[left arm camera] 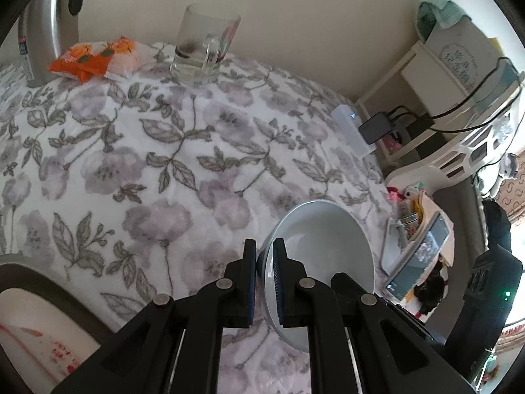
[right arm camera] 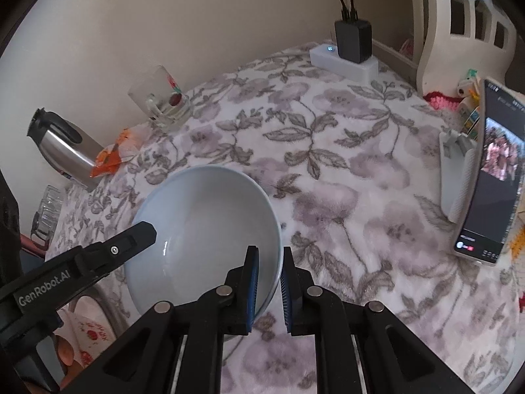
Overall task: Organize plates and bowls
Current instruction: 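Lift the round bowl with both tools and carry it over the basin, then lower the round bowl onto the stacked bowls and open both tools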
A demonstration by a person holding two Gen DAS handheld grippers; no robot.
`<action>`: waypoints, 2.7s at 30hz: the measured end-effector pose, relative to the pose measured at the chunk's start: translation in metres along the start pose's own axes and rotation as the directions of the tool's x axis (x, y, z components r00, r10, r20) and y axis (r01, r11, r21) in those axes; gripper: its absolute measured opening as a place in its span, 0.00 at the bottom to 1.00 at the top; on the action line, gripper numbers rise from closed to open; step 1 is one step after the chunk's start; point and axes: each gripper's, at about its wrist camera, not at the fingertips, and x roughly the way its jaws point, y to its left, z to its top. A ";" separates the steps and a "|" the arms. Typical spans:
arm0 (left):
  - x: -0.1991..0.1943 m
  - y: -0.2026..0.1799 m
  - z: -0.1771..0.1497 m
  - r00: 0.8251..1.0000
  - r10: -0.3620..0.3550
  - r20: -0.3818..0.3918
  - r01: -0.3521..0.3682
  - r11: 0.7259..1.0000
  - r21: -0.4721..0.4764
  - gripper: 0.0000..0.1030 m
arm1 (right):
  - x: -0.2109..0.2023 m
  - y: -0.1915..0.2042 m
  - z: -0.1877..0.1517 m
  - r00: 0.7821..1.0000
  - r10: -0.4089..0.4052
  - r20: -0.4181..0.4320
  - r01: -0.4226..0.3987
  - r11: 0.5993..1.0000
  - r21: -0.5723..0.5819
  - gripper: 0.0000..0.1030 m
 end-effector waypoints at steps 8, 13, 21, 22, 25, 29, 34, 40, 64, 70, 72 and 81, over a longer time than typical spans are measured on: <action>-0.046 0.002 -0.007 0.996 -0.056 0.063 0.058 0.998 -0.022 0.10 | -0.037 0.023 -0.006 0.999 0.002 0.036 -0.001 0.999 -0.036 0.13; -0.076 0.005 -0.013 0.992 -0.072 0.108 0.074 0.997 -0.012 0.10 | -0.056 0.038 -0.014 0.999 0.012 0.048 -0.009 0.998 -0.058 0.13; -0.123 0.020 -0.027 0.979 -0.084 0.187 0.088 0.996 -0.018 0.10 | -0.084 0.072 -0.028 0.997 0.014 0.071 -0.005 0.991 -0.131 0.14; -0.129 0.023 -0.029 0.976 -0.085 0.198 0.091 0.996 -0.020 0.10 | -0.087 0.077 -0.030 0.997 0.016 0.073 -0.006 0.990 -0.140 0.14; -0.145 0.032 -0.036 0.971 -0.090 0.223 0.098 0.995 -0.027 0.10 | -0.095 0.090 -0.035 0.997 0.023 0.074 -0.011 0.987 -0.160 0.14; -0.163 0.048 -0.043 0.963 -0.099 0.249 0.115 0.992 -0.052 0.10 | -0.102 0.110 -0.044 0.997 0.028 0.070 -0.014 0.981 -0.195 0.14; -0.182 0.058 -0.052 0.955 -0.081 0.286 0.103 0.993 -0.062 0.10 | -0.108 0.130 -0.053 0.997 0.031 0.067 -0.014 0.973 -0.232 0.14; -0.200 0.075 -0.061 0.947 -0.074 0.313 0.103 0.992 -0.076 0.10 | -0.113 0.149 -0.065 0.997 0.044 0.056 -0.029 0.967 -0.251 0.14; -0.226 0.167 -0.096 0.938 -0.066 0.341 0.155 0.958 -0.241 0.10 | -0.090 0.224 -0.110 0.999 0.035 -0.029 -0.043 0.931 -0.363 0.14; -0.213 0.180 -0.095 0.950 -0.057 0.306 0.146 0.950 -0.277 0.10 | -0.075 0.229 -0.111 0.999 0.009 -0.047 -0.026 0.930 -0.367 0.14; -0.209 0.181 -0.094 0.954 -0.053 0.296 0.140 0.950 -0.281 0.10 | -0.071 0.228 -0.111 0.999 0.002 -0.052 -0.021 0.931 -0.364 0.14; -0.190 0.193 -0.093 0.969 -0.052 0.240 0.130 0.937 -0.324 0.10 | -0.057 0.229 -0.112 0.997 -0.026 -0.070 -0.001 0.933 -0.360 0.14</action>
